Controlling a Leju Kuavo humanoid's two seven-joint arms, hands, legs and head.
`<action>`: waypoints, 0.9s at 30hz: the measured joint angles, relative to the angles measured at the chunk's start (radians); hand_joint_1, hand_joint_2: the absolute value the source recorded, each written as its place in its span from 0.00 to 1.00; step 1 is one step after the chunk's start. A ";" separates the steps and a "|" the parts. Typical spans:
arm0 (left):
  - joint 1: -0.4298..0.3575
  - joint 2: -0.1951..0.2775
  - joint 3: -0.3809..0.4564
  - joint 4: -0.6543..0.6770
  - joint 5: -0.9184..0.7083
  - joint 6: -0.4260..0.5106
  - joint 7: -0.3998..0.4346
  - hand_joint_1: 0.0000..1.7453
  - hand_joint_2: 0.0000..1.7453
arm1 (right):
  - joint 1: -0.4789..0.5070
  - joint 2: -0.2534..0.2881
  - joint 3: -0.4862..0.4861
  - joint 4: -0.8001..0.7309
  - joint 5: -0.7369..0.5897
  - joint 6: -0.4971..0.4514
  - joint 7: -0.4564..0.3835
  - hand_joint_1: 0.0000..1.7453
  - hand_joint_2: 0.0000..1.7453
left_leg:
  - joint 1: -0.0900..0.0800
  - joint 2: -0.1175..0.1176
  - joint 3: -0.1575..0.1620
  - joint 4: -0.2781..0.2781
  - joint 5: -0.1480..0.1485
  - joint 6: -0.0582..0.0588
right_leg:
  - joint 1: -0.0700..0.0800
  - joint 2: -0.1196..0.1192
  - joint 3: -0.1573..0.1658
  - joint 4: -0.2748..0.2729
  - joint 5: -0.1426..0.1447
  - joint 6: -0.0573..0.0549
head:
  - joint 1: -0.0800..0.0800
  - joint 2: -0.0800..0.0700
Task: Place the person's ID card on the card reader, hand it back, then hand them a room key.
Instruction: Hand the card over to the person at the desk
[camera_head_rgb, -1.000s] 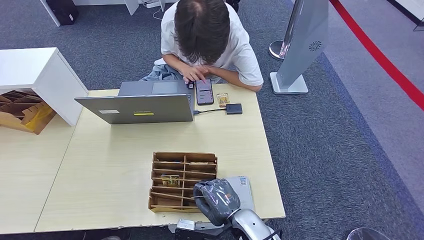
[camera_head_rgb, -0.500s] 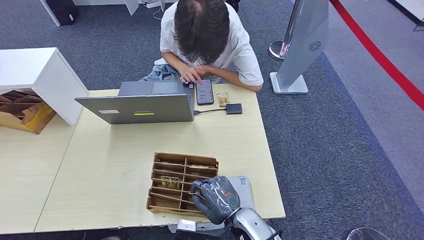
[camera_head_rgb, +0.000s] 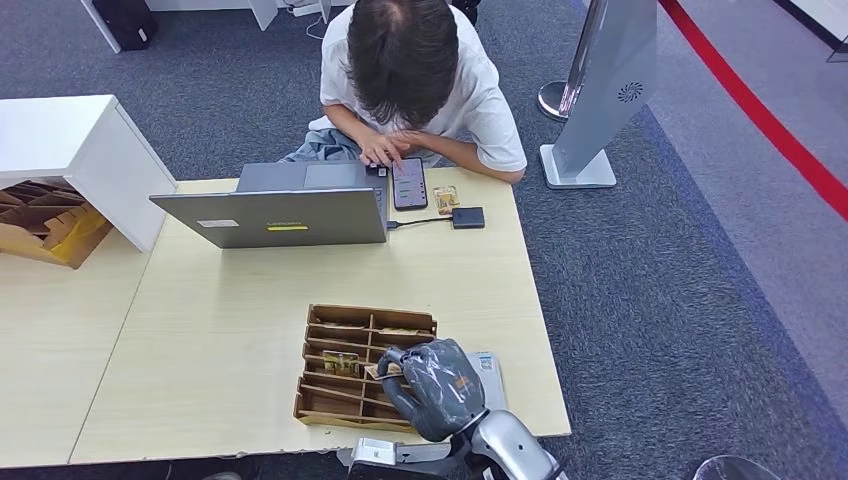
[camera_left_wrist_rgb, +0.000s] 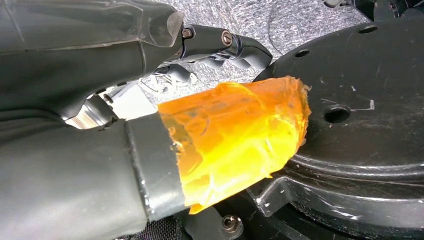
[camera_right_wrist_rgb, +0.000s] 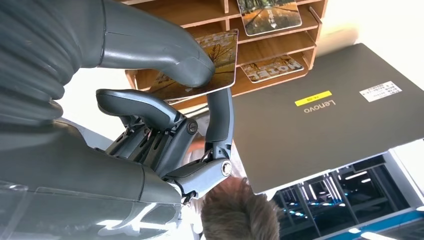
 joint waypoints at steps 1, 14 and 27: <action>0.000 0.000 0.000 0.000 0.000 0.000 0.000 0.00 0.00 | 0.001 0.000 0.000 -0.002 0.000 0.000 0.000 1.00 1.00 | 0.000 0.000 0.000 0.000 0.000 0.000 | 0.000 0.000 0.000 0.000 0.000 0.000 | 0.000 0.000; 0.000 0.000 0.000 0.000 0.000 0.000 0.000 0.00 0.00 | 0.002 0.000 -0.001 -0.007 0.000 -0.003 0.000 1.00 1.00 | 0.000 0.000 0.000 0.000 0.000 0.000 | 0.000 0.000 0.000 0.000 0.000 0.000 | 0.000 0.000; 0.000 0.000 0.000 0.000 0.000 0.000 0.000 0.00 0.00 | 0.002 0.000 -0.001 -0.008 0.000 -0.003 0.000 1.00 1.00 | 0.000 0.000 0.000 0.000 0.000 0.000 | 0.000 0.000 0.000 0.000 0.000 0.000 | 0.000 0.000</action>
